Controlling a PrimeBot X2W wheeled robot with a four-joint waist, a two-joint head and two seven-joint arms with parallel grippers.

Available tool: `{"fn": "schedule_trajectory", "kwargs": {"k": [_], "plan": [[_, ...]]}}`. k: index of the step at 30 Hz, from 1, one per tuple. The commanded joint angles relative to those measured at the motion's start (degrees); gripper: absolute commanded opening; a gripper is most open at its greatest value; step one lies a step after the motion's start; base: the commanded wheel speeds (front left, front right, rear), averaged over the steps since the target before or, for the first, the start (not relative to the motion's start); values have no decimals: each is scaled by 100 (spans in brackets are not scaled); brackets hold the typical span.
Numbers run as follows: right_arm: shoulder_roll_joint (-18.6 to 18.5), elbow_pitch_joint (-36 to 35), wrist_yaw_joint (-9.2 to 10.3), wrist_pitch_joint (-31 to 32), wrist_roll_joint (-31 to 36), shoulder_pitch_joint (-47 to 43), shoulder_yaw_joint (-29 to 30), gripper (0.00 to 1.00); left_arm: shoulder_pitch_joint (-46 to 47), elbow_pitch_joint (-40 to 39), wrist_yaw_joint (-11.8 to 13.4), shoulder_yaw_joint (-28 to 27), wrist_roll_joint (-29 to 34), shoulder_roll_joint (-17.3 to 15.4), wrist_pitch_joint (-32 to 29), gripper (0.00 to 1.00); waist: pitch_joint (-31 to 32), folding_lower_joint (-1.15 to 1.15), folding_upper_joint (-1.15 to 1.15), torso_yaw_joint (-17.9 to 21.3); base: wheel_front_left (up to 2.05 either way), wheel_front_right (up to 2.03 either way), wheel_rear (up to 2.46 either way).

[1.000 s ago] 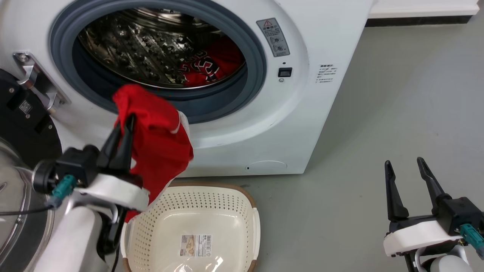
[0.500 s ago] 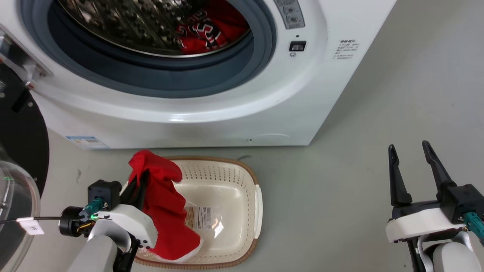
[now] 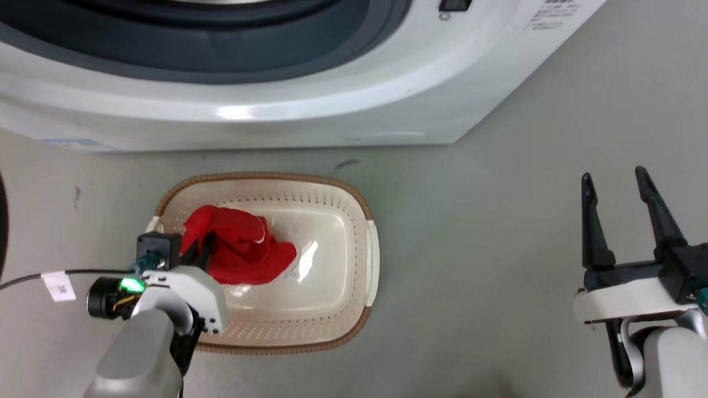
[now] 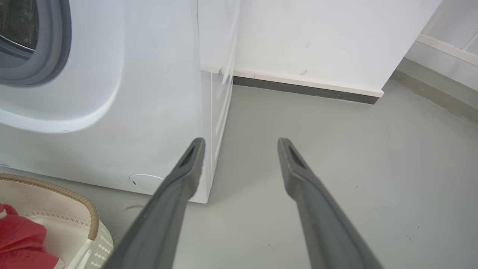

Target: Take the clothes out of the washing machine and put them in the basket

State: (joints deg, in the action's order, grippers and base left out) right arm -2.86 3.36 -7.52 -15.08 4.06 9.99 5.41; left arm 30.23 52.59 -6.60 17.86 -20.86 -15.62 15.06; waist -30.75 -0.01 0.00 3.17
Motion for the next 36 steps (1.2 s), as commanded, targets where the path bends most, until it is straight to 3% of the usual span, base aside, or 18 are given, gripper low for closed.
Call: {"fn": "schedule_trajectory", "kwargs": {"k": [1, 9, 20, 21, 22, 36], "plan": [[-3, -77, 6, -14, 43, 94, 24, 100, 198, 137, -30, -15, 24, 53, 16, 0, -403, 1, 0, 32, 0, 0, 0], [-3, -291, 6, -14, 79, 303, 21, 100, 832, 978, -53, -33, 85, 183, 16, 0, -1110, 1, 0, 14, 0, 0, 0], [-3, -492, 6, -14, 102, 459, 84, 100, 1324, 1531, -82, 92, 74, 383, 16, 0, -1678, 1, 0, -5, 0, 0, 0], [-3, -496, 6, -14, 103, 460, 89, 100, 1351, 1553, -83, 94, 60, 392, 16, 76, -1690, 1, 0, -9, 0, 0, 0], [-3, -494, 6, -14, 106, 461, 98, 100, 1370, 1586, -84, 80, 36, 405, 16, 100, -1692, 1, 0, -17, 0, 0, 0], [-2, -133, 6, -14, 22, 414, 5, 100, 725, 1072, -90, -93, -32, 357, 16, 100, -749, 1, 0, -113, 0, 0, 0]]}}
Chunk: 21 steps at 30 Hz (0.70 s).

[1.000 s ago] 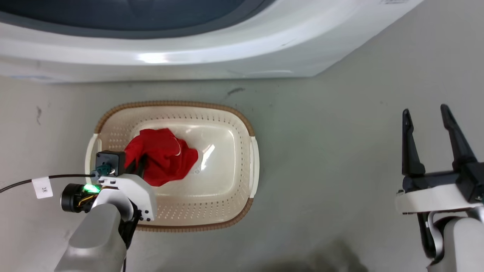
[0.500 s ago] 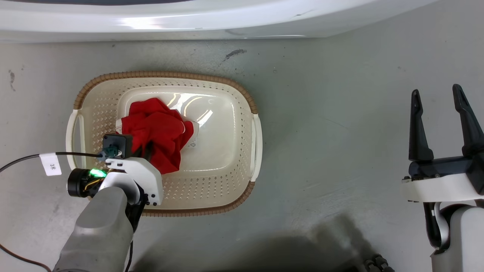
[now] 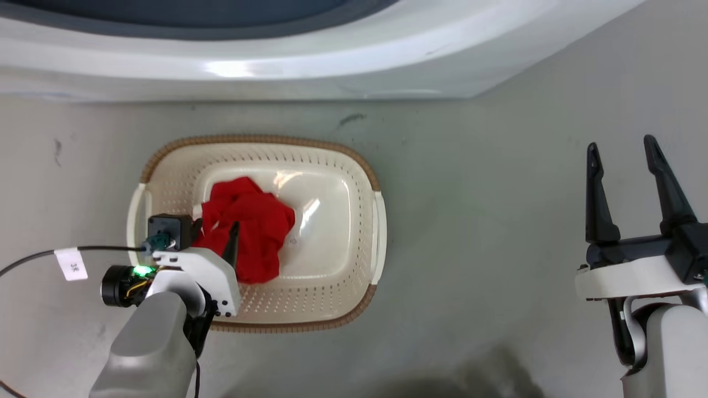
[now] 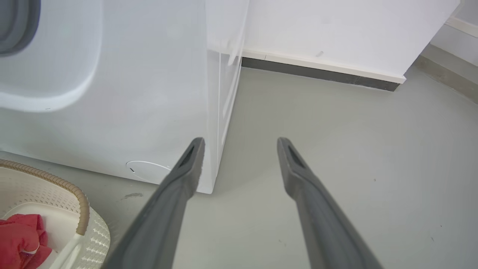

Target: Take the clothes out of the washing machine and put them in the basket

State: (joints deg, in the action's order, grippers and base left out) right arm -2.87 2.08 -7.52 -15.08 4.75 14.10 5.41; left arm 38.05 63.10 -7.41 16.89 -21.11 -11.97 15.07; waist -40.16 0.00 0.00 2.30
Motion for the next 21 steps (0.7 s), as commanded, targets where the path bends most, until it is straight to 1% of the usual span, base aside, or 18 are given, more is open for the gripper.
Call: {"fn": "schedule_trajectory", "kwargs": {"k": [1, 4, 6, 9, 13, 15, 18, 21], "plan": [[-2, 38, 6, -14, -44, -31, 5, 100, -140, -75, -9, -13, -15, -14, 15, 100, 304, 0, 0, -37, 0, 0, 0], [-2, 143, 6, -14, -71, -137, 1, 100, -422, -442, -9, -64, -51, -40, 16, 100, 634, 0, 0, -55, 0, 0, 0], [-2, 216, 6, -14, -95, -195, -2, 100, -625, -844, -9, -40, -76, -55, 16, 100, 864, 0, 0, -59, 0, 0, 0], [-1, 299, 6, -14, -119, -277, -1, 100, -1009, -1395, -8, 1, -56, -175, 15, 100, 1153, 0, 0, -71, 0, 0, 0], [-1, 380, 6, -14, -134, -436, -49, 100, -1457, -2097, -3, -221, -25, -233, 15, 100, 1531, 0, 0, -103, 0, 0, 0], [-2, 408, 6, -14, -127, -501, -62, 100, -1675, -2418, -3, -333, 23, -206, 15, 100, 1683, 0, 0, -110, 0, 0, 0], [-2, 418, 6, -14, -159, -565, -61, 100, -1916, -2893, -4, -444, 113, -176, 15, 100, 1858, 0, 0, -98, 0, 0, 0], [-1, 442, 6, -14, -191, -639, -113, 100, -2125, -3356, -4, -545, 207, -238, 15, 100, 2012, 0, 0, -51, 0, 0, 0]]}}
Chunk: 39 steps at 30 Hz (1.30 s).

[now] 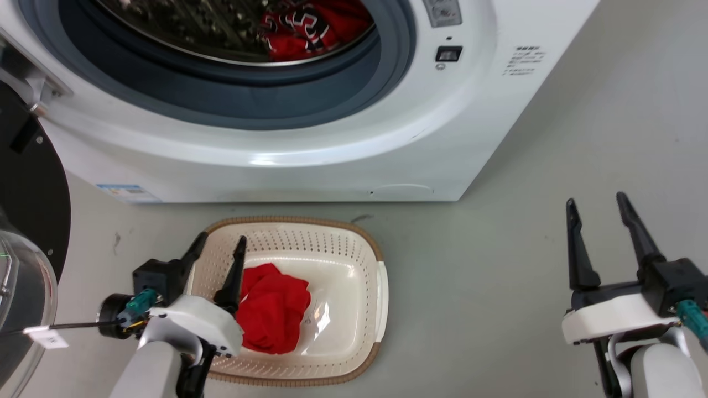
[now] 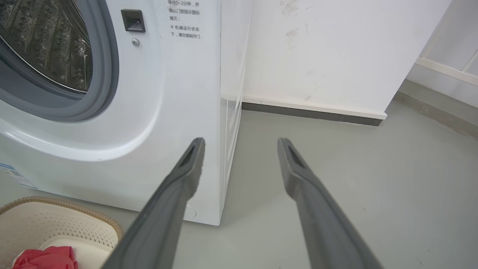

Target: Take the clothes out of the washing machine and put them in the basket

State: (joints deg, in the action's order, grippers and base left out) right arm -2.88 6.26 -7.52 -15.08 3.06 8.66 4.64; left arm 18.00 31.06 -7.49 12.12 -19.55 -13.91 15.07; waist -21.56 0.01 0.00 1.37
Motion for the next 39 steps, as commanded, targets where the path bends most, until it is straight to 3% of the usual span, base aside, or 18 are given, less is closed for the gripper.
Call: {"fn": "schedule_trajectory", "kwargs": {"k": [1, 10, 19, 27, 34, 39], "plan": [[-1, 30, 6, -14, -41, -110, -51, 100, -185, -294, 4, -88, 92, -82, 15, 100, 192, -1, 0, 67, 0, 0, 0], [-1, 80, 6, -14, -239, -189, -104, 100, -368, -971, 4, -92, 158, -360, 15, 100, 343, -1, 0, 327, 0, 0, 0], [1, 67, 6, -14, -446, -49, -131, 100, 588, -1001, 4, 338, -99, -961, -200, 100, -95, -1, 0, 799, 0, 0, 0], [2, 38, 6, -14, -884, 111, -252, 100, 2080, -1139, 4, 631, -673, -1879, -1481, 100, -772, -1, 0, 1489, 0, 0, 0], [3, 29, 6, -14, -1315, 193, -539, 100, 3889, -1030, 4, 1153, -1013, -2889, -3251, 100, -1466, -1, 0, 2122, 0, 0, 0], [6, 10, 6, -14, -1596, 185, -797, 100, 5114, -630, 5, 1369, -1322, -3190, -4394, 100, -1875, -1, 0, 2488, 0, 0, 0]]}}
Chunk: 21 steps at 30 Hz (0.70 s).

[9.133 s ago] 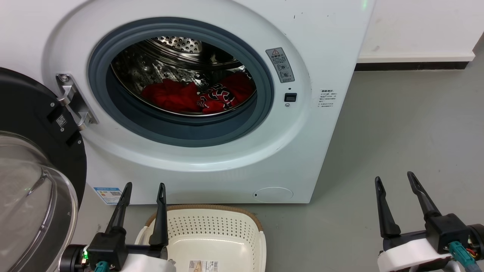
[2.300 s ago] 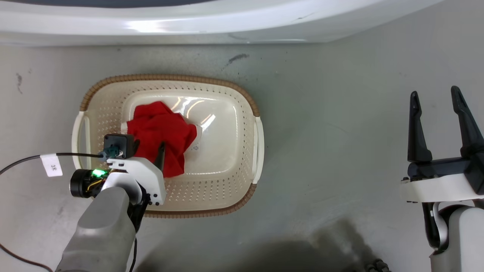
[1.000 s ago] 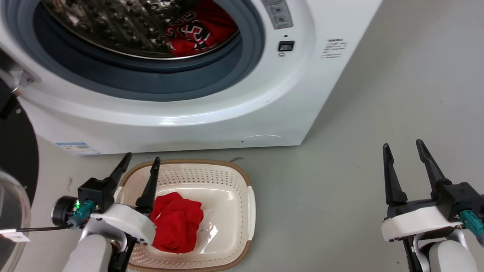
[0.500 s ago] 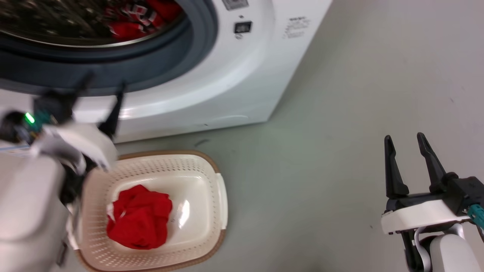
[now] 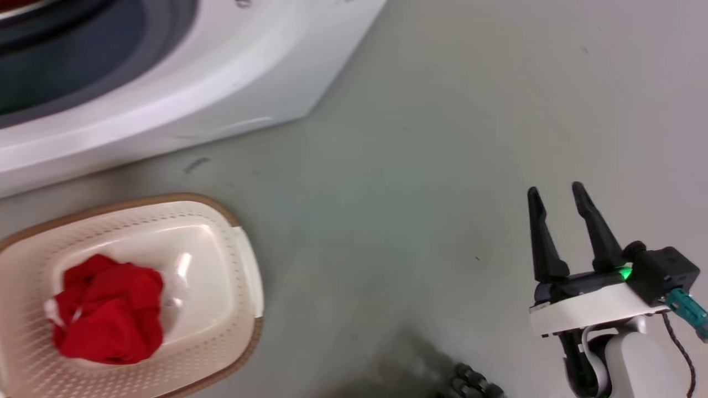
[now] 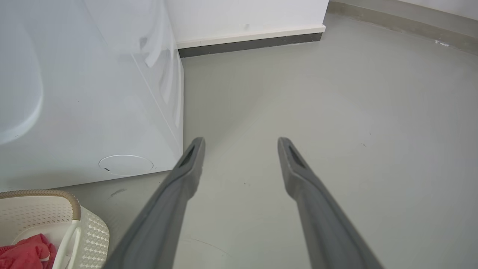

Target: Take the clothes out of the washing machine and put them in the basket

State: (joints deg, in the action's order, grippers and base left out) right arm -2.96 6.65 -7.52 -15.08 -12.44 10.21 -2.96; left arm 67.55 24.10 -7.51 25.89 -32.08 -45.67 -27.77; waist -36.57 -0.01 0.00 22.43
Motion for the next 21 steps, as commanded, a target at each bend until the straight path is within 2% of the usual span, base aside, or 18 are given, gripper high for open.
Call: {"fn": "schedule_trajectory", "kwargs": {"k": [1, 2, 8, 14, 20, 21], "plan": [[12, -39, 6, -14, -96, 22, -84, 100, 378, 178, 6, 1, -119, -17, -334, 100, -436, 1, 0, 448, 0, 0, 0], [15, -81, 6, -14, -197, 17, -203, 100, 918, 579, 42, 23, -172, -44, -987, 100, -607, 1, 0, 623, 0, 0, 0], [14, -182, 6, -14, -324, -87, -286, 100, 1676, 1233, 217, 129, -131, 72, -1950, 100, -831, 1, 0, 758, 0, 0, 0], [13, -247, 6, -14, -426, -164, -307, 100, 2096, 1795, 285, 292, -2, 210, -2328, 100, -989, 1, 0, 749, 0, 0, 0], [12, -289, 6, -14, -475, -159, -300, 100, 2242, 2232, 231, 409, 24, 233, -2455, 100, -1087, 1, 0, 727, 0, 0, 0], [12, -290, 6, -14, -482, -153, -298, 100, 2249, 2284, 213, 423, 20, 244, -2439, 74, -1100, 1, 0, 724, 0, 0, 0]]}}
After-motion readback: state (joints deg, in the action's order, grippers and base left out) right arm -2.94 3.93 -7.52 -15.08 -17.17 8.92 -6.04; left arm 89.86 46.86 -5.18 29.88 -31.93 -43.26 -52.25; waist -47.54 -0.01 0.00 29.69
